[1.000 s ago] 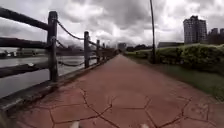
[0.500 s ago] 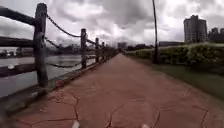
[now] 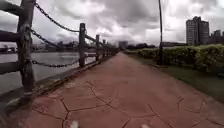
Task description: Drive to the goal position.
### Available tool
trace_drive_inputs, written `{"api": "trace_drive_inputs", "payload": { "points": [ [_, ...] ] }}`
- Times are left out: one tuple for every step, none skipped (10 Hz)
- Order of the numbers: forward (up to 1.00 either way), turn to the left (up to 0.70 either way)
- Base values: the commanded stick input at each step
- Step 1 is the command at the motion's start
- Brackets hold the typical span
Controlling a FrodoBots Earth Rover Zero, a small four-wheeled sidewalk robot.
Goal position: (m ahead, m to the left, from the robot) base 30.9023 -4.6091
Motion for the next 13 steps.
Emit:
{"api": "trace_drive_inputs", "payload": {
  "points": [
    [0.70, -0.11],
    [0.70, 0.00],
    [0.70, 0.00],
    [0.70, 0.00],
    [0.70, 0.00],
    [0.70, 0.00],
    [0.70, 0.00],
    [0.70, 0.00],
    [0.70, 0.00],
    [0.70, 0.00],
    [0.70, 0.00],
    [0.70, 0.00],
    [0.70, 0.00]
  ]
}}
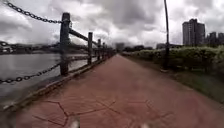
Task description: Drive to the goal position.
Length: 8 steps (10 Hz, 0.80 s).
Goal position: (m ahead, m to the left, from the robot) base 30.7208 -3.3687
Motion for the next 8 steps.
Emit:
{"api": "trace_drive_inputs", "payload": {
  "points": [
    [0.70, 0.00],
    [0.70, 0.00],
    [0.70, 0.00],
    [0.70, 0.00],
    [0.70, 0.00],
    [0.70, 0.00],
    [0.70, 0.00],
    [0.70, 0.00]
  ]
}}
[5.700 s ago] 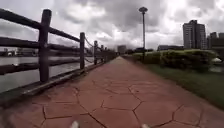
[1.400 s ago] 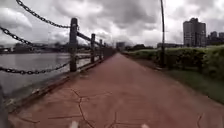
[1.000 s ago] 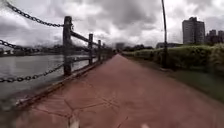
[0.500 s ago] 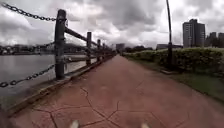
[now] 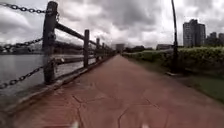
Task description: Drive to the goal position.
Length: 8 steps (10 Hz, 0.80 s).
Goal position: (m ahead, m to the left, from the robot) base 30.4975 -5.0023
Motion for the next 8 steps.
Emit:
{"api": "trace_drive_inputs", "payload": {
  "points": [
    [0.70, 0.00],
    [0.70, 0.00],
    [0.70, 0.00],
    [0.70, 0.00],
    [0.70, 0.00],
    [0.70, 0.00],
    [0.70, 0.00],
    [0.70, 0.00]
  ]
}}
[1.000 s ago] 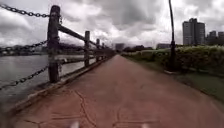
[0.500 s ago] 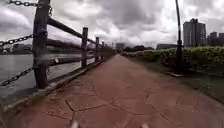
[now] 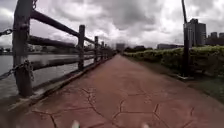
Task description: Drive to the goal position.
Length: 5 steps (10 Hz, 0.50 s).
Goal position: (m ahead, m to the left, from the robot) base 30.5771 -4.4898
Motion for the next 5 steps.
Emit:
{"api": "trace_drive_inputs", "payload": {
  "points": [
    [0.70, 0.00],
    [0.70, 0.00],
    [0.70, 0.00],
    [0.70, 0.00],
    [0.70, 0.00]
  ]
}}
